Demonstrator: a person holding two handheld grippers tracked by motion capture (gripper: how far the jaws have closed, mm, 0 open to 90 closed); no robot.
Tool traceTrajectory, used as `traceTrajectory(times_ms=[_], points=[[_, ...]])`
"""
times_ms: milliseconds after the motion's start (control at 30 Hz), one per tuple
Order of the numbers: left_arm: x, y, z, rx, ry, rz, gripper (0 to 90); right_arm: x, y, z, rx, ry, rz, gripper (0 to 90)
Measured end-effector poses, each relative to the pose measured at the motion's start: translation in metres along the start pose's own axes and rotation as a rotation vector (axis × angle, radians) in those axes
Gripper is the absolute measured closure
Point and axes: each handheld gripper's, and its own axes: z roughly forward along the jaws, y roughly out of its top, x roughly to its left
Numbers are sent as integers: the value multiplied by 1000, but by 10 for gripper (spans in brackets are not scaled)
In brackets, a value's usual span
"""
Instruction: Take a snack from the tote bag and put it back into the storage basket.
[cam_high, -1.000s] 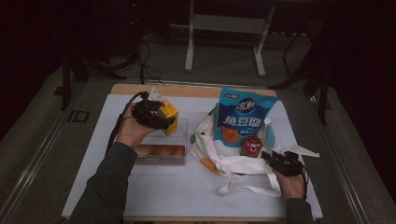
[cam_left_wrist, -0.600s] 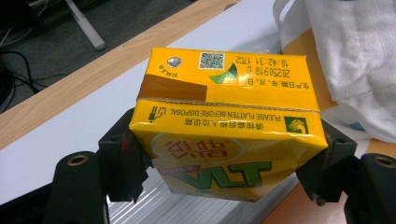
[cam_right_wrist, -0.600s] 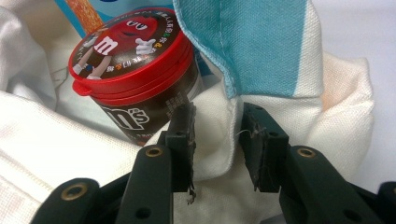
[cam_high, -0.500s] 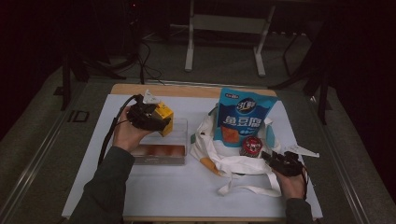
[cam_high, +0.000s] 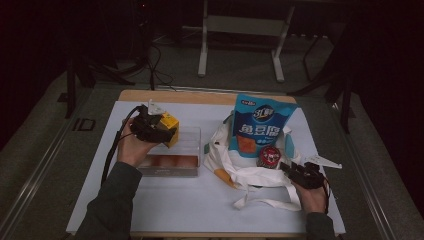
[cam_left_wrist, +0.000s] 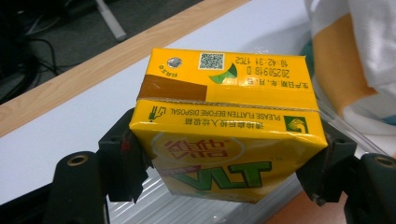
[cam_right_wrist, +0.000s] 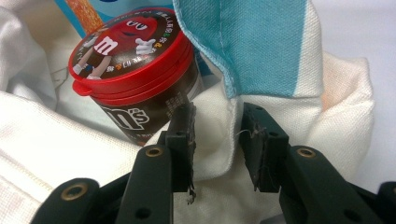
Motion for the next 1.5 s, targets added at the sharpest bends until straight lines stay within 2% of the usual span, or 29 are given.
traceTrajectory(times_ms=[333, 733, 833, 1100, 1167, 1500], points=[[6, -8, -1, -4, 24, -51, 285, 0, 0, 0, 0, 1, 2, 656], [14, -22, -5, -4, 42, -86, 285, 0, 0, 0, -1, 1, 0, 655], [16, -26, -5, 8, 62, -92, 285, 0, 0, 0, -1, 1, 2, 655], [22, -33, -7, 4, 55, -120, 285, 0, 0, 0, -2, 1, 4, 656], [24, -38, -7, 7, 59, -139, 285, 0, 0, 0, -2, 2, 7, 655], [28, -47, -6, 25, 75, -160, 285, 0, -1, 0, -3, 3, 7, 655]])
